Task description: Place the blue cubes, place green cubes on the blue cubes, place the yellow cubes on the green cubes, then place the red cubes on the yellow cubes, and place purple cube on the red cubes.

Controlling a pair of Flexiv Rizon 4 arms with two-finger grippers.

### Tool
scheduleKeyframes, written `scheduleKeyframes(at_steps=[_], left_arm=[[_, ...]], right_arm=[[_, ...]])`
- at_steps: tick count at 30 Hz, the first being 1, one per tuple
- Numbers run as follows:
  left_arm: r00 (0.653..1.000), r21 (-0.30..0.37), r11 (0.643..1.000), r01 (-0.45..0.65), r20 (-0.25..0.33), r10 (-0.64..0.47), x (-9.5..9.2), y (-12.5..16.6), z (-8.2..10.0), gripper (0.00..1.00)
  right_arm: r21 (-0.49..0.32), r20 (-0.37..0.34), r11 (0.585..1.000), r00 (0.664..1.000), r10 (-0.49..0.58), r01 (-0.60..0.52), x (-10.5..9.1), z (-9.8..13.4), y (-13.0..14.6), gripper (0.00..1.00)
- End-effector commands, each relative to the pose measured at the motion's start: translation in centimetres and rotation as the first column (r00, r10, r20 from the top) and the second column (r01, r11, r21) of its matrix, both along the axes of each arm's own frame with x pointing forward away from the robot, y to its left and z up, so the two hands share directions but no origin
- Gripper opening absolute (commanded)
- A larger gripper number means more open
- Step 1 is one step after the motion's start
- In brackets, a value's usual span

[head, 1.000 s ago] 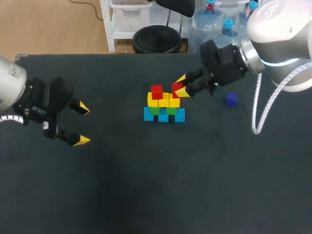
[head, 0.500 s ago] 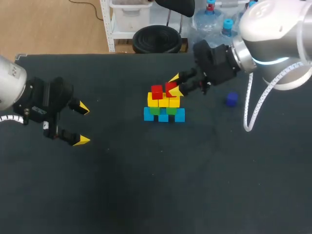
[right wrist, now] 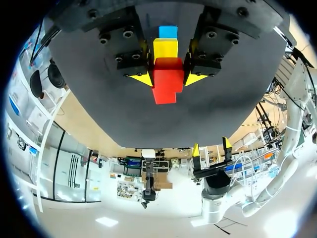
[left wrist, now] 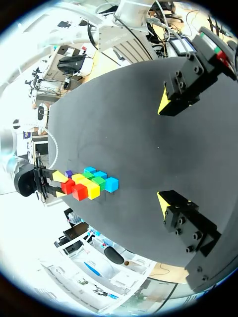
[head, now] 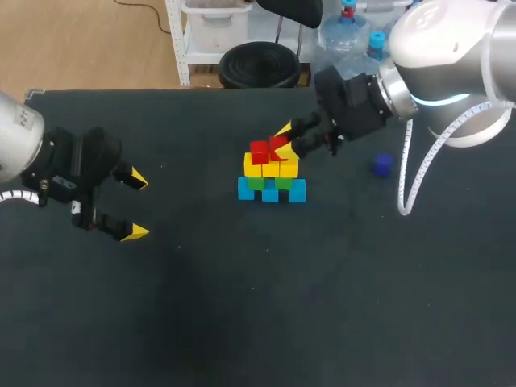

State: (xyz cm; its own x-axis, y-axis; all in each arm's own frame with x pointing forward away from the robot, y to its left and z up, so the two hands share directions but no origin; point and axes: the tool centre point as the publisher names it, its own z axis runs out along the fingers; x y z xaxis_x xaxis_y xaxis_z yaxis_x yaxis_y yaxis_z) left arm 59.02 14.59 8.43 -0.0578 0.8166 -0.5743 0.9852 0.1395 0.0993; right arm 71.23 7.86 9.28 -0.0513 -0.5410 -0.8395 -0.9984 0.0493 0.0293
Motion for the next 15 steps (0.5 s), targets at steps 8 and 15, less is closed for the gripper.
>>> scheduleKeyframes(at_steps=[8, 15], left_arm=[[1.0, -0.005, 1.0, 0.003, 0.002, -0.003, 0.09, 0.08, -0.14, 1.0], [1.0, -0.005, 1.0, 0.003, 0.002, -0.003, 0.09, 0.08, -0.14, 1.0]], right_arm=[[0.002, -0.003, 1.0, 1.0, -0.002, 0.002, 0.54, -0.27, -0.08, 0.0], [0.002, -0.004, 1.0, 1.0, -0.002, 0.002, 0.68, -0.35, -0.11, 0.0]])
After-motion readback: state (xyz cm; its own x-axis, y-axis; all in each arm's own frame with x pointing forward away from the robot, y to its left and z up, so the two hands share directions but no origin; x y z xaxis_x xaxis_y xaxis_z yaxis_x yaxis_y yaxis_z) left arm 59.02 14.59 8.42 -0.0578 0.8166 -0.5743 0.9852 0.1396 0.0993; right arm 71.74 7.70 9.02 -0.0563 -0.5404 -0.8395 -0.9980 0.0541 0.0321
